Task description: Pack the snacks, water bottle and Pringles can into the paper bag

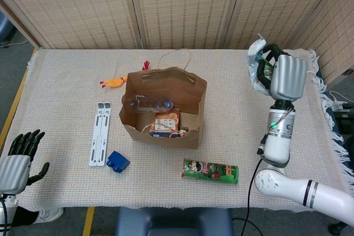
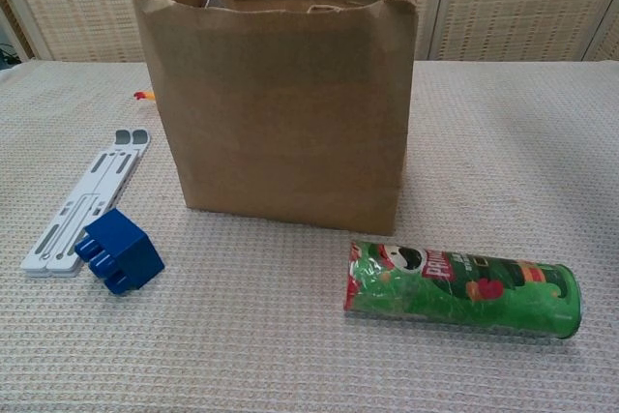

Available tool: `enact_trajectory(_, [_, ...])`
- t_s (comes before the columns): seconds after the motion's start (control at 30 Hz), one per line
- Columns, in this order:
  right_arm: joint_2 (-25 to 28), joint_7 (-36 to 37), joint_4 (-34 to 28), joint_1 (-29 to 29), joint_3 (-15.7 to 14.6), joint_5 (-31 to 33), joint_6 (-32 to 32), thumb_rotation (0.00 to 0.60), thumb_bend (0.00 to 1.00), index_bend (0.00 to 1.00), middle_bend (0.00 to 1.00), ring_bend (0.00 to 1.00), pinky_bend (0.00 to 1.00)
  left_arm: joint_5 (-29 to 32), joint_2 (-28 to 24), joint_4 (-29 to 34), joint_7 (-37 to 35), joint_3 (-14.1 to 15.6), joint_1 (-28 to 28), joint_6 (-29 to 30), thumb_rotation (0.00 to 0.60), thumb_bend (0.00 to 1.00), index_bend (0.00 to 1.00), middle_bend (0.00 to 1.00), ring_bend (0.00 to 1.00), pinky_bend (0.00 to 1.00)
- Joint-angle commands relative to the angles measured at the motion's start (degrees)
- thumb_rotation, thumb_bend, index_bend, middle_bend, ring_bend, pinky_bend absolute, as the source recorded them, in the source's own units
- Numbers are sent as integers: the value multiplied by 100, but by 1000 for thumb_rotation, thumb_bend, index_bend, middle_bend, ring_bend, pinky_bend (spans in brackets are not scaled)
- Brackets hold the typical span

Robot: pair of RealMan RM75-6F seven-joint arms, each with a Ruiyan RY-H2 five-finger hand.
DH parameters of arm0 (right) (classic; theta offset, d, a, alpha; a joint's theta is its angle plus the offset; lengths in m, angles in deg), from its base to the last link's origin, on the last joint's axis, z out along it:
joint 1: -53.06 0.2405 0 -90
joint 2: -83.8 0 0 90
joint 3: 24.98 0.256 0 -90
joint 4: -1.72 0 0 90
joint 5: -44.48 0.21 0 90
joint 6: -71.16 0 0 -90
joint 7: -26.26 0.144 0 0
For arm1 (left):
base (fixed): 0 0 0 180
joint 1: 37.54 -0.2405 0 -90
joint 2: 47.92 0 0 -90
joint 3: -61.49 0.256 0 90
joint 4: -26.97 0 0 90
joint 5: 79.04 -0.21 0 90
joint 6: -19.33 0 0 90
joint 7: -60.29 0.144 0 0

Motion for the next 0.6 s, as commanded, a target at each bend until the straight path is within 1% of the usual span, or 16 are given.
enact_trajectory(0.03, [364,-289,-562,26,157,-294,-138,600,464,732,564,610,764,16,7,11,23,-8,-2,0,600,371,22,0,0,0])
enact_trajectory(0.13, [340,-449,-746,233,109,-380,-112,600,464,732,564,610,763,27,8,20,34,-14,-1,-3,600,372,22,0,0,0])
enact_trajectory(0.3, [73,-682,-906,708,-34,-498,3,600,463,731,564,610,763,29,2,18,12,-15,0,-9,600,372,22,0,0,0])
enact_trajectory(0.43, [-291,-922,-936,1117,-199,-537,69,600,464,732,565,610,763,26,-6,18,-17,-13,2,-17,600,372,22,0,0,0])
enact_trajectory(0.6, [-860,-1218,-843,1548,-540,-567,121,600,463,731,565,608,763,15,-3,-2,-24,-11,1,-12,600,374,22,0,0,0])
